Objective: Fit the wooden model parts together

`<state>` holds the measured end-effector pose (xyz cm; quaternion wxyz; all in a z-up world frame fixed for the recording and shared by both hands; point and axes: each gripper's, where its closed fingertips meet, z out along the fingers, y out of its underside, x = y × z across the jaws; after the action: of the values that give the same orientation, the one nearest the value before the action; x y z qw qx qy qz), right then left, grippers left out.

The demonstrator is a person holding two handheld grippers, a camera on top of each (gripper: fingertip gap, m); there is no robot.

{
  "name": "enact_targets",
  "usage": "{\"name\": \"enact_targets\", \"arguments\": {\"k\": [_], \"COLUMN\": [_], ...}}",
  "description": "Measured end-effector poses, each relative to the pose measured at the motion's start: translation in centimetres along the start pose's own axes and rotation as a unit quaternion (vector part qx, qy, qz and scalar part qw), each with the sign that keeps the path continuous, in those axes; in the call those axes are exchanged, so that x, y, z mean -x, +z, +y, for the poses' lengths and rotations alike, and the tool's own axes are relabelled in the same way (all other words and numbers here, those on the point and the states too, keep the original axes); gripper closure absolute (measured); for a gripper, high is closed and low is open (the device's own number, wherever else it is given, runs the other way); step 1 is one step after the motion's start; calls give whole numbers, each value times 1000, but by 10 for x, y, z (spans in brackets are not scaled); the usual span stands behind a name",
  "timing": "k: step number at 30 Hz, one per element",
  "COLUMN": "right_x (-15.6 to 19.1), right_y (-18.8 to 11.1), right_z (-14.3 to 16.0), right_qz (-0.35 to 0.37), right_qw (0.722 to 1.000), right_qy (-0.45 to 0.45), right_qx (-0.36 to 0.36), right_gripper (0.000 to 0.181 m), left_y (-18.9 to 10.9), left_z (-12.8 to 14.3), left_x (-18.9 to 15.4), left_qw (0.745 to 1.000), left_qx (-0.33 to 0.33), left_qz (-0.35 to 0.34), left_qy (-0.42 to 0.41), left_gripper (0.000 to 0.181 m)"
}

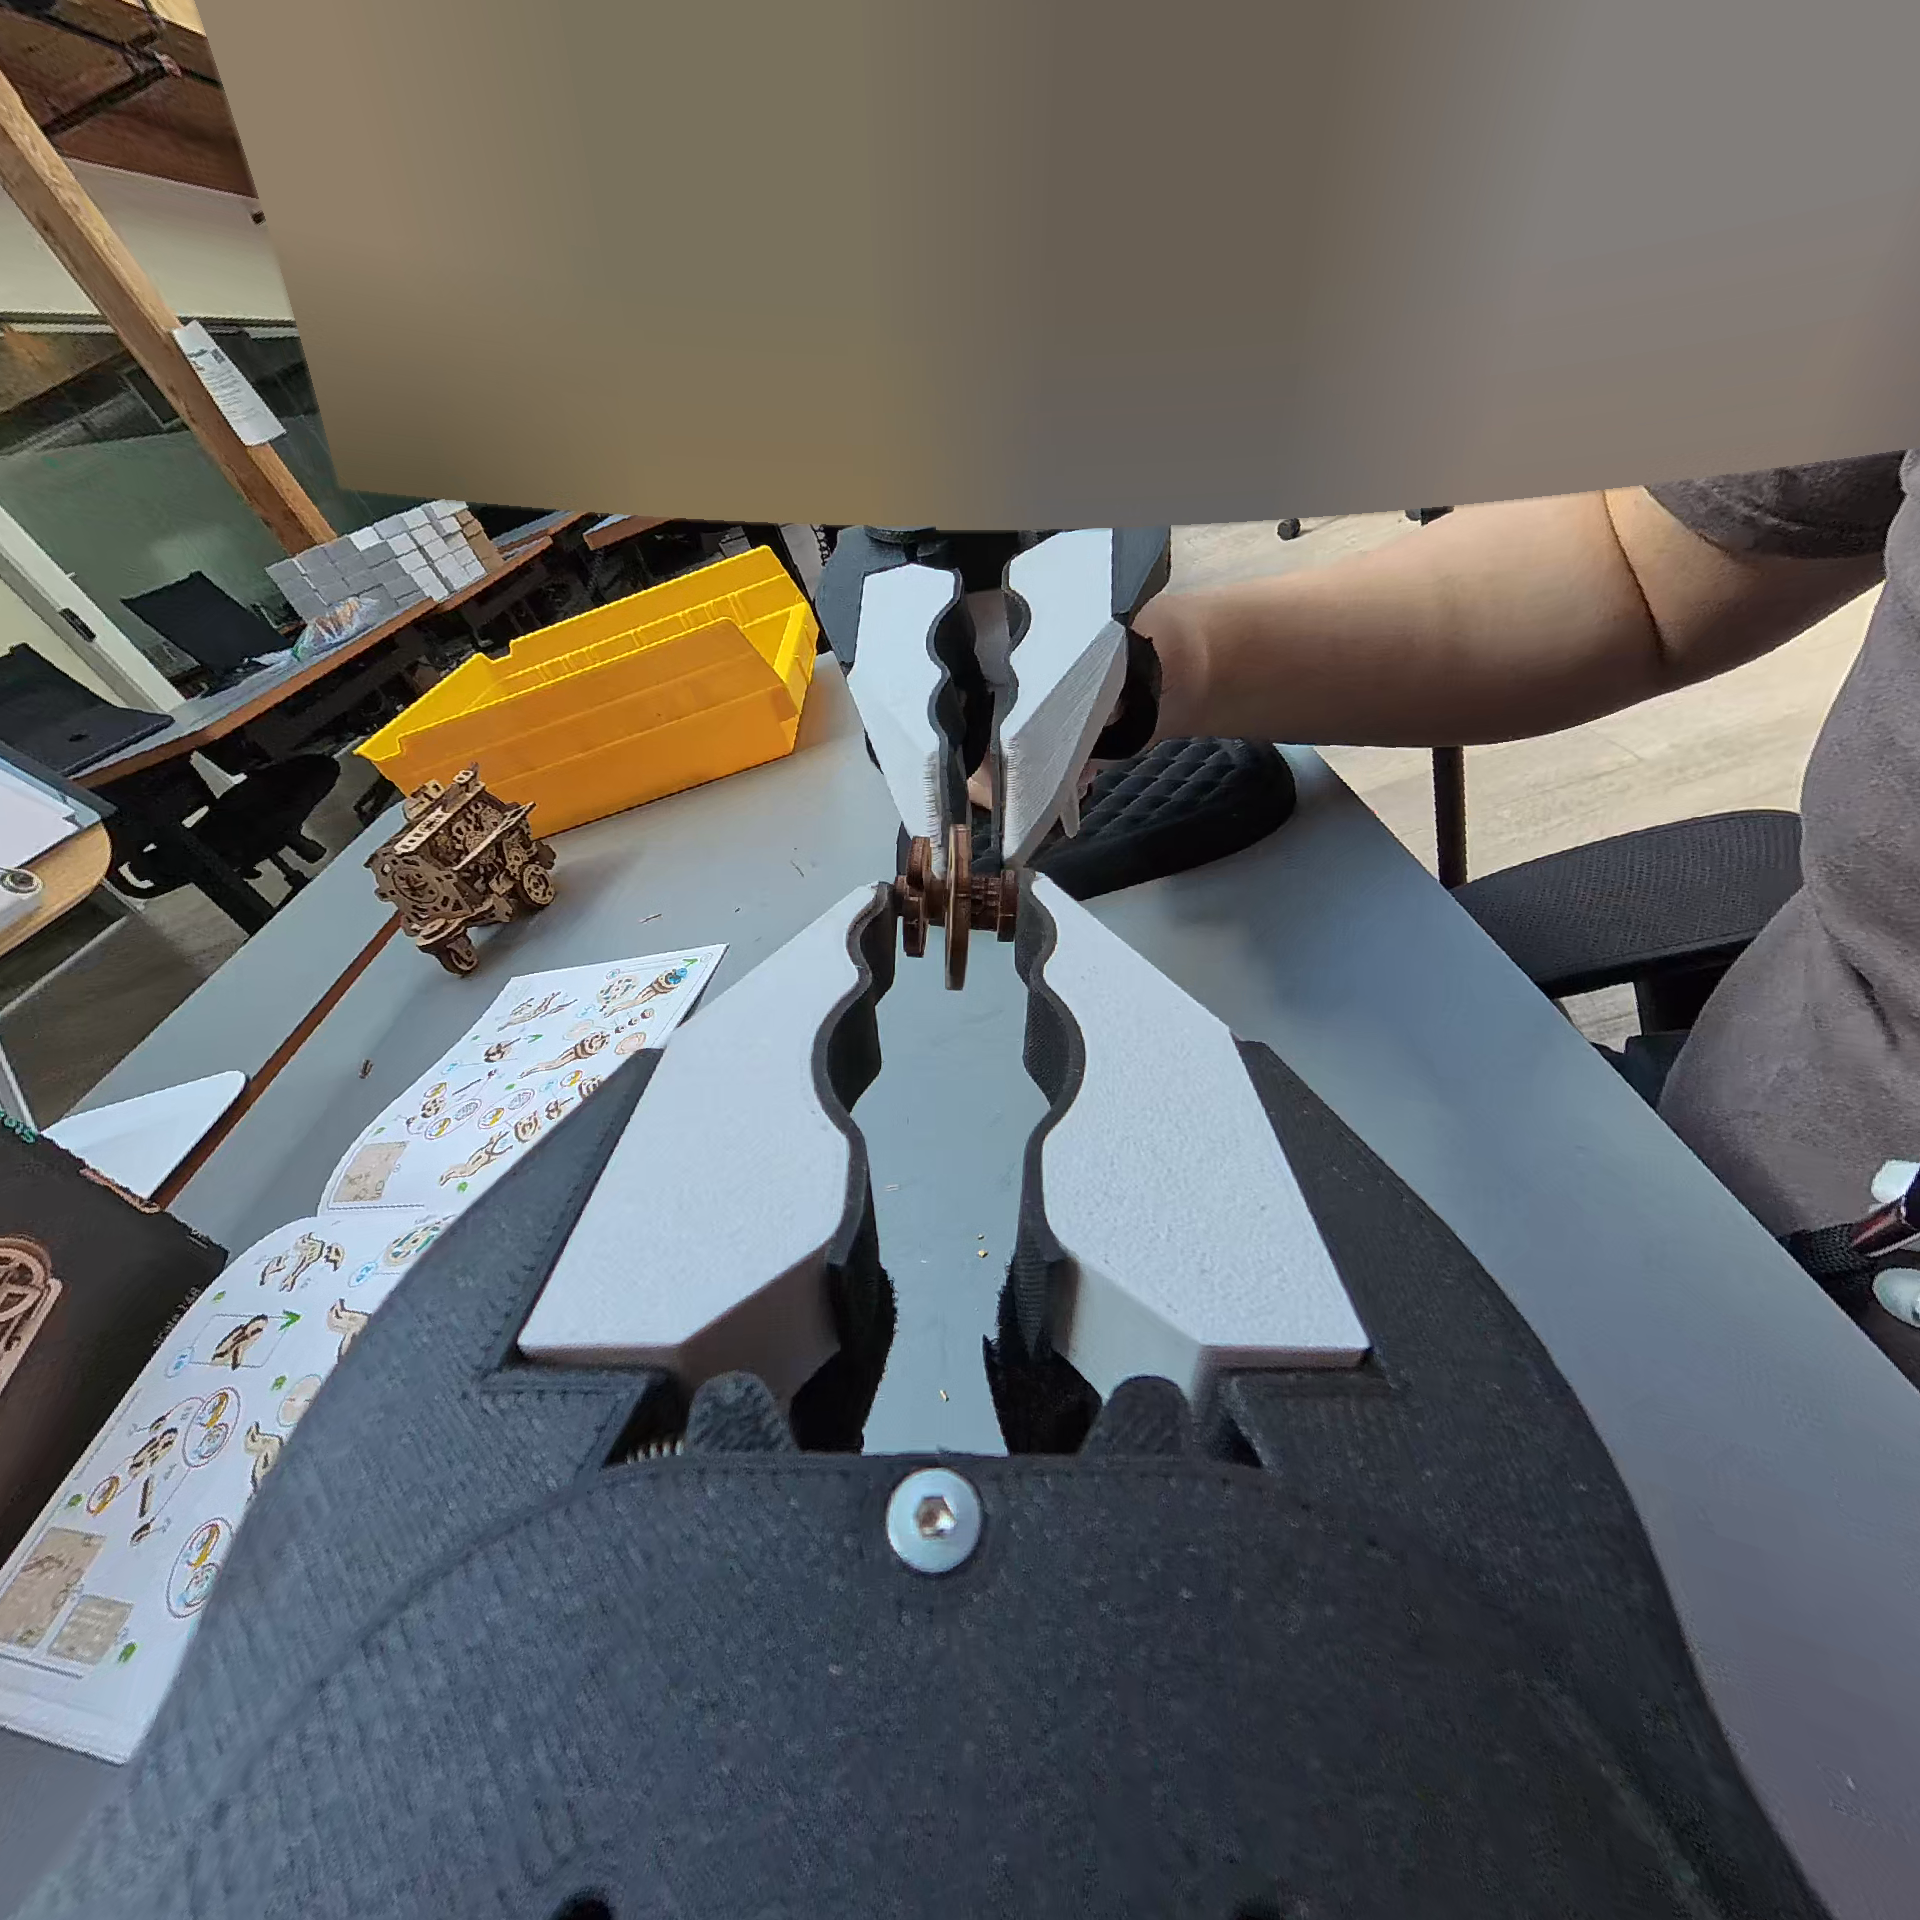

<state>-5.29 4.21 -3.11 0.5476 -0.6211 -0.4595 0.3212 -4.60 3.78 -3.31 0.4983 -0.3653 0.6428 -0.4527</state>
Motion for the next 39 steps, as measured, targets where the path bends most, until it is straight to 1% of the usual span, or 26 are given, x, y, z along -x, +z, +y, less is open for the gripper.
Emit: {"name": "enact_targets", "arguments": {"k": [3, 8, 11, 14, 19, 21, 23, 27, 30, 35, 39], "right_x": [0, -3, -6, -7, -12, -15, -16, -17, -20, -23, -26], "right_y": [0, 0, 2, 2, 4, 5, 6, 6, 6, 9, 10], "right_z": [-4, -5, -5, -8, -7, -6, -5, -6, -10, -12, -14], "right_qz": [3, 27, 38, 42, 51, 54, 51, 47, 51, 57, 76], "right_qw": [1000, 999, 999, 999, 998, 998, 998, 998, 998, 998, 997], "right_qy": [1, -25, -29, -32, -35, -31, -23, -7, 11, 38, 30], "right_qx": [-7, -2, 4, 7, 25, 30, 35, 34, 19, 13, 18], "right_gripper": [175, 174, 169, 173, 172, 173, 180, 180, 180, 180, 180], "left_y": [1, 1, 1, 3, 2, 2, 2, 1, 0, -3, -5], "left_z": [1, 1, 4, 7, 7, 7, 8, 8, 8, 7, 2], "left_x": [0, 4, 6, 8, 10, 12, 12, 14, 15, 17, 19], "left_qw": [1000, 1000, 999, 999, 996, 995, 994, 991, 988, 978, 970], "left_qx": [1, -1, 4, 8, 3, 2, 3, -2, -9, -24, -45], "left_qz": [-3, -7, -11, -9, -1, 1, 1, 7, 15, 37, 46], "left_qy": [2, -17, -30, -52, -91, -104, -111, -135, -156, -205, -234], "left_gripper": [161, 161, 161, 161, 161, 161, 161, 161, 161, 161, 161]}}
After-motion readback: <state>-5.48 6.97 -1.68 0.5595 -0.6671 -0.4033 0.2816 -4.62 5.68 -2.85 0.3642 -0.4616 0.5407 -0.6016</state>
